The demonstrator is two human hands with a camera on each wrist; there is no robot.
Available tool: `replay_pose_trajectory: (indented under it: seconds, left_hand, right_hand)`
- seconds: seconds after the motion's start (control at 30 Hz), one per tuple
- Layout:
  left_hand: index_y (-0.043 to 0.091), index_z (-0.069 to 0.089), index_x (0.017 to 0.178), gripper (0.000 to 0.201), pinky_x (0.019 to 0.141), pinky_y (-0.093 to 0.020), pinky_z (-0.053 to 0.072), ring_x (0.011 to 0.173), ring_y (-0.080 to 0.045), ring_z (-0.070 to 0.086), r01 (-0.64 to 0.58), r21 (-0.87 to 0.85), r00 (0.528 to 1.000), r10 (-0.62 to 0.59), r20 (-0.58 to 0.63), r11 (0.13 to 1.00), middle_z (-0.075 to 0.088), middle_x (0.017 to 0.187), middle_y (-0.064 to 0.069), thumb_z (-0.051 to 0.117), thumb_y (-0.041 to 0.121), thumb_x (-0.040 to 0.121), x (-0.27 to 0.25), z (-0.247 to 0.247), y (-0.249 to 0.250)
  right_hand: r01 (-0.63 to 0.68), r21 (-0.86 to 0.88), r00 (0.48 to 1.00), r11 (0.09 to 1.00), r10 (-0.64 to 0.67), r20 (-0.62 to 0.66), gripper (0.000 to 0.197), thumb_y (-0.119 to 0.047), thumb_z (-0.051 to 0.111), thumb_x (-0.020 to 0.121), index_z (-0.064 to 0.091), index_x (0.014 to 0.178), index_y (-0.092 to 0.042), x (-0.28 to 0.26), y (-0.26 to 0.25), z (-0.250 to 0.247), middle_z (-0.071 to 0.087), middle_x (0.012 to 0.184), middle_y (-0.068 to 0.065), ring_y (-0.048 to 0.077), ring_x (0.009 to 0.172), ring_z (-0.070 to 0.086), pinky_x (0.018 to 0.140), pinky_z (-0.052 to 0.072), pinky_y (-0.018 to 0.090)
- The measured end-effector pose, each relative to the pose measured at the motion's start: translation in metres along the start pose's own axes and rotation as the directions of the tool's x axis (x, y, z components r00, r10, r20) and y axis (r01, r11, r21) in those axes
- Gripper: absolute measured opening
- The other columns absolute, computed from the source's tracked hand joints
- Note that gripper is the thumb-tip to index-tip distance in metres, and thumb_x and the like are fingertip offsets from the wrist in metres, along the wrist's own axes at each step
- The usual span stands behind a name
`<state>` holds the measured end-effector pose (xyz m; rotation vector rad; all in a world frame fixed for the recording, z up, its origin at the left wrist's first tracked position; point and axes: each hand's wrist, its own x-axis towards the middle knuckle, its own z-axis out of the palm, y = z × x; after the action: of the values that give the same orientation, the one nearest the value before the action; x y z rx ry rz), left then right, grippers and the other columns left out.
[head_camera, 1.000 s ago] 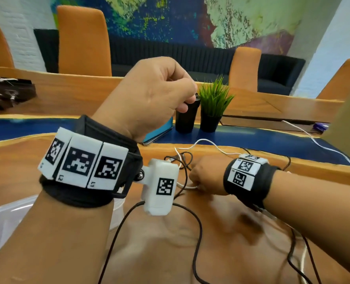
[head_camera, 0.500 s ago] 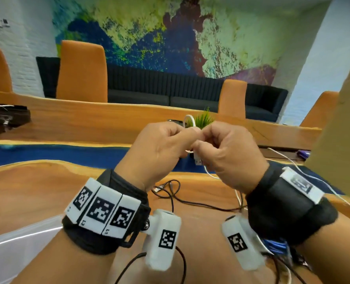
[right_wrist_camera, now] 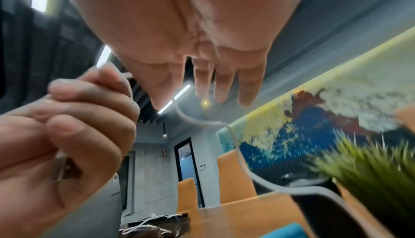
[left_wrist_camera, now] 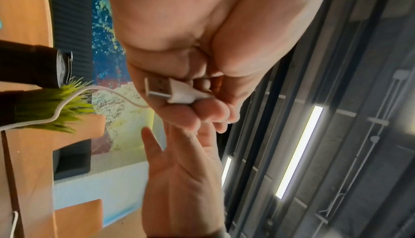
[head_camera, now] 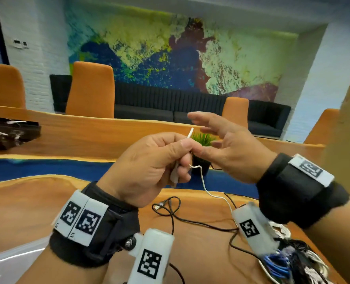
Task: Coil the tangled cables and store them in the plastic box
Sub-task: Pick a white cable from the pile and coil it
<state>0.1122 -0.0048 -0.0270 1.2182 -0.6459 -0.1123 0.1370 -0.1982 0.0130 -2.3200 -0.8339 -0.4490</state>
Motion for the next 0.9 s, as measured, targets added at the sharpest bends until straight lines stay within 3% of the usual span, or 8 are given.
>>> replay_pose_trajectory:
  seconds: [0.1, 0.23, 0.33, 0.4, 0.67, 0.77, 0.83, 0.9]
  left_hand:
    - [0.005, 0.073, 0.098, 0.024, 0.059, -0.025, 0.049, 0.058, -0.011, 0.049, -0.034, -0.117, 0.998, 0.04, 0.046, 0.993, 0.055, 0.068, -0.002, 0.058, 0.024, 0.093, -0.002, 0.002, 0.005]
    - [0.008, 0.075, 0.09, 0.027, 0.059, -0.024, 0.052, 0.057, -0.01, 0.053, -0.149, -0.26, 0.987, 0.126, -0.104, 0.954, 0.059, 0.068, -0.003, 0.052, 0.022, 0.092, 0.001, -0.004, 0.011]
    - [0.009, 0.073, 0.097, 0.028, 0.067, -0.027, 0.056, 0.068, -0.014, 0.064, -0.23, -0.249, 0.964, 0.185, -0.191, 0.941, 0.068, 0.079, -0.004, 0.051, 0.026, 0.092, 0.0, -0.012, 0.014]
    - [0.009, 0.069, 0.104, 0.031, 0.074, -0.027, 0.059, 0.079, -0.018, 0.07, -0.274, -0.113, 0.934, 0.236, -0.267, 0.955, 0.074, 0.088, -0.006, 0.051, 0.029, 0.09, 0.0, -0.018, 0.016]
    - [0.003, 0.062, 0.11, 0.034, 0.085, -0.027, 0.057, 0.104, -0.019, 0.072, -0.286, 0.192, 0.916, 0.326, -0.233, 0.939, 0.075, 0.111, -0.006, 0.049, 0.029, 0.093, -0.008, -0.022, 0.029]
    - [0.01, 0.066, 0.104, 0.027, 0.071, -0.022, 0.053, 0.089, -0.012, 0.069, -0.306, 0.644, 0.87, 0.48, -0.11, 0.702, 0.072, 0.093, -0.001, 0.052, 0.033, 0.099, -0.01, -0.018, 0.027]
    - [0.014, 0.064, 0.102, 0.025, 0.067, -0.031, 0.052, 0.081, -0.017, 0.064, -0.31, 0.769, 0.865, 0.501, -0.016, 0.559, 0.067, 0.086, 0.0, 0.048, 0.033, 0.103, -0.012, -0.016, 0.026]
    - [0.017, 0.062, 0.104, 0.025, 0.074, -0.036, 0.053, 0.091, -0.017, 0.066, -0.309, 0.794, 0.868, 0.497, 0.011, 0.523, 0.07, 0.097, 0.001, 0.044, 0.034, 0.104, -0.012, -0.019, 0.026]
  right_hand:
    - [0.021, 0.303, 0.998, 0.953, -0.038, 0.051, 0.027, -0.036, 0.06, 0.091, 0.067, 0.098, -0.011, 0.009, -0.007, 0.015, 0.068, 0.09, 0.002, 0.01, 0.086, 0.062, 0.082, 0.052, 0.039]
    - [-0.037, 0.463, 0.998, 0.886, 0.059, -0.033, 0.023, -0.021, 0.058, 0.095, 0.068, 0.098, -0.001, 0.012, -0.006, 0.034, 0.068, 0.087, 0.021, 0.028, 0.078, 0.061, 0.082, 0.053, 0.048]
    - [0.013, 0.219, 1.0, 0.976, -0.018, 0.021, 0.02, -0.016, 0.052, 0.099, 0.069, 0.095, -0.006, 0.01, -0.012, 0.045, 0.063, 0.077, 0.012, 0.015, 0.069, 0.055, 0.07, 0.051, 0.033]
    - [0.077, 0.052, 0.99, 0.996, -0.083, 0.11, 0.022, -0.022, 0.05, 0.099, 0.068, 0.098, -0.009, 0.006, -0.019, 0.047, 0.064, 0.083, 0.011, 0.016, 0.074, 0.057, 0.071, 0.051, 0.036]
    - [0.285, -0.391, 0.953, 0.875, -0.214, 0.216, 0.028, -0.036, 0.048, 0.098, 0.063, 0.082, -0.018, 0.015, -0.043, 0.021, 0.058, 0.07, -0.005, 0.012, 0.066, 0.052, 0.061, 0.045, 0.033]
    - [0.317, -0.479, 0.945, 0.819, -0.227, 0.236, 0.033, -0.041, 0.047, 0.096, 0.063, 0.077, -0.019, 0.017, -0.055, 0.012, 0.058, 0.066, -0.004, 0.014, 0.062, 0.051, 0.06, 0.046, 0.037]
    - [0.338, -0.472, 0.939, 0.814, -0.259, 0.227, 0.03, -0.04, 0.05, 0.09, 0.066, 0.075, -0.019, 0.019, -0.063, 0.008, 0.059, 0.064, -0.005, 0.015, 0.06, 0.053, 0.058, 0.048, 0.04]
    - [0.331, -0.426, 0.943, 0.842, -0.277, 0.184, 0.023, -0.033, 0.057, 0.084, 0.069, 0.072, -0.018, 0.02, -0.067, 0.003, 0.059, 0.06, -0.004, 0.015, 0.057, 0.054, 0.056, 0.048, 0.038]
